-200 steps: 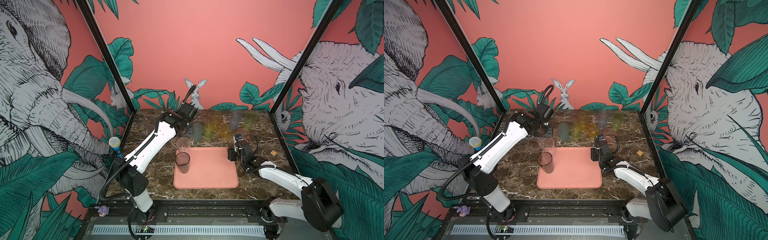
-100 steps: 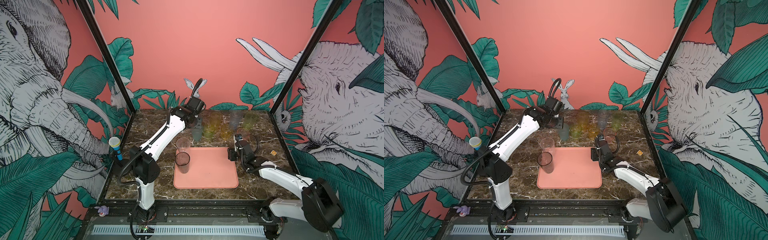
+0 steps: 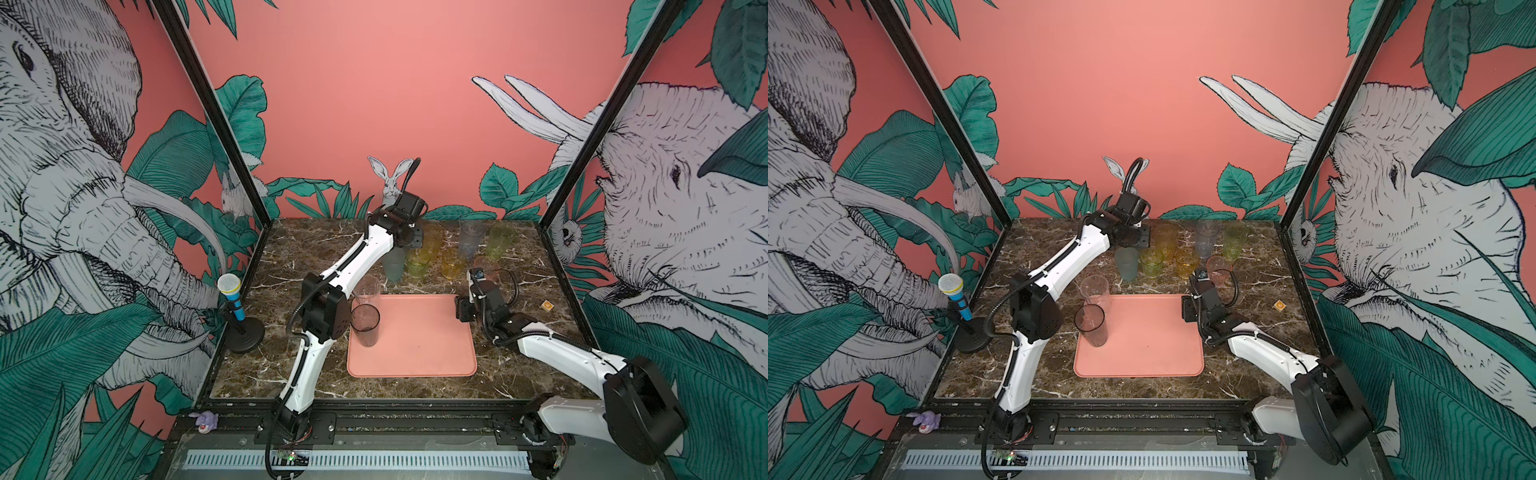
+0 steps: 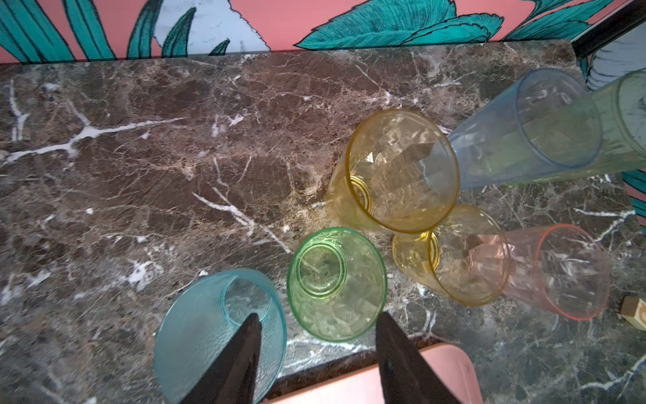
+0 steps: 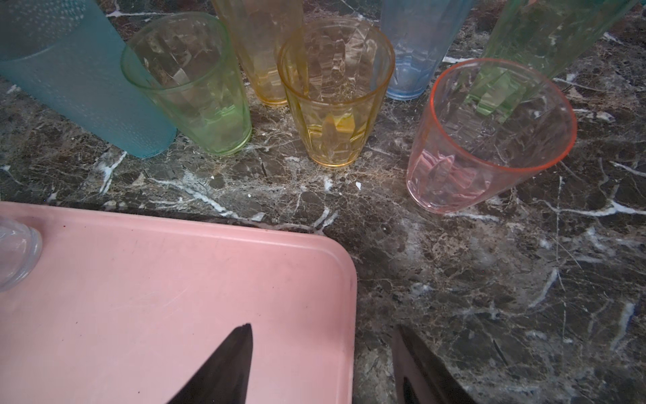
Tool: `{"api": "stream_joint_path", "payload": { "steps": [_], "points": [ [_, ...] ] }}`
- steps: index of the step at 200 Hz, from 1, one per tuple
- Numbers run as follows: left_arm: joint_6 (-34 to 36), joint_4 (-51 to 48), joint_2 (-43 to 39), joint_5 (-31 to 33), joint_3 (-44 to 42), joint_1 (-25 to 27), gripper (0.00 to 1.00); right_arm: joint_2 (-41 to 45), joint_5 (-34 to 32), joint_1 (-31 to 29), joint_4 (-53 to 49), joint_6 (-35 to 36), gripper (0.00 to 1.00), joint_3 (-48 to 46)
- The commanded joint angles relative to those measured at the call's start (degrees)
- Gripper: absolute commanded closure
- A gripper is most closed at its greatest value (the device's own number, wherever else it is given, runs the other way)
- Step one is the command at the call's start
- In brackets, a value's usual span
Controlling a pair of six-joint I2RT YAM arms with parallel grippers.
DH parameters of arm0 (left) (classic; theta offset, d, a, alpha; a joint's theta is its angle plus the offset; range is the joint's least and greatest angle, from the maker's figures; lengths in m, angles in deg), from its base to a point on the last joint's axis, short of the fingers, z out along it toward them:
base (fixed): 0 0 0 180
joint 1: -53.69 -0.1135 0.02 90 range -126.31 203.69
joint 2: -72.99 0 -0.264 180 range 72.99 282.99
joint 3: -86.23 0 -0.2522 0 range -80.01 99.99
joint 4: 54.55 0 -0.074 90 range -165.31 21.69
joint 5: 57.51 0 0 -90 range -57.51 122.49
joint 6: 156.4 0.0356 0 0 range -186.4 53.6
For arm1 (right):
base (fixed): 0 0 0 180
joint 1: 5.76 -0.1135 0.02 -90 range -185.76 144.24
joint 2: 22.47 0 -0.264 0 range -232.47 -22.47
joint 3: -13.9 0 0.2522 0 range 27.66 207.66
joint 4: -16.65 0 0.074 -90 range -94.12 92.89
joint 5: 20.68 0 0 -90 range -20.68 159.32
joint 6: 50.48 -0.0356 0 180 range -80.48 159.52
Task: Place the glasses into the tray
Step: 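Raise the left gripper and move it back toward the row of cups, then lower the left gripper over the yellow cup and close on its rim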
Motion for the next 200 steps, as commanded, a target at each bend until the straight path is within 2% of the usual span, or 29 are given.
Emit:
{"api": "stream_joint_path", "payload": {
  "steps": [1,102,131,168,200],
  "points": [
    [-2.2,4.5,0.8,-1.2,2.2,-0.1,0.46,0.5,0.1,0.2,0.4,-0.1,0.34,0.9],
    [-2.5,10.4,9.4,-0.3,10.2,-0.3,0.44,0.2,1.0,0.2,-0.2,-0.4,0.34,1.3],
    [-3.1,9.3,12.4,-0.5,14.4,-0.7,0.48,0.4,1.0,0.2,-0.5,-0.2,0.35,1.4],
    [-2.0,10.0,13.9,0.0,15.9,-1.0,0.52,0.4,0.4,0.2,-0.9,-0.1,0.34,1.6],
    [-4.2,9.7,14.3,-1.6,16.4,-1.4,0.55,0.3,0.7,0.2,-0.9,-0.1,0.35,1.7]
  ]
}}
